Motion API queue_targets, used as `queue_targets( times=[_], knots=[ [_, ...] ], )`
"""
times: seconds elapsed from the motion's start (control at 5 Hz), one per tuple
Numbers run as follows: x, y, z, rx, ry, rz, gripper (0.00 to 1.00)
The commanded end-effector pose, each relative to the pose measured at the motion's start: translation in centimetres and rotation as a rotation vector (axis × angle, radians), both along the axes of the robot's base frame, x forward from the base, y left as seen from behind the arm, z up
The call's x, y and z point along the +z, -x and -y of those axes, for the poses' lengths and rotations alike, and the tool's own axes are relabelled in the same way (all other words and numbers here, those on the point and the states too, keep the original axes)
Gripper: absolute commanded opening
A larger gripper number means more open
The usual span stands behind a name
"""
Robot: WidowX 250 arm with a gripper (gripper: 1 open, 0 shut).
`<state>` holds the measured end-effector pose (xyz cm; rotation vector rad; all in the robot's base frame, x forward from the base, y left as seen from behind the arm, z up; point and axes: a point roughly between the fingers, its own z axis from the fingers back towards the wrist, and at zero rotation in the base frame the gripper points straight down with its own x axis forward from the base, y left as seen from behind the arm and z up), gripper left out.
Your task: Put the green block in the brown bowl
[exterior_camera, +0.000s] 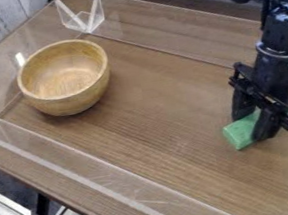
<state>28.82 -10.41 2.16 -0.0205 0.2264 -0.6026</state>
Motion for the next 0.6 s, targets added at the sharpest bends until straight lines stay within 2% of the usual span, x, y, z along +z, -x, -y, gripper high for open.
queue_targets(
  times=[0.0, 0.4],
  knots=[
    [1.4, -0.2, -0.1, 0.026, -0.014, 0.049, 0.0],
    [3.7, -0.6, 0.1, 0.026, -0.012, 0.038, 0.0]
  ],
)
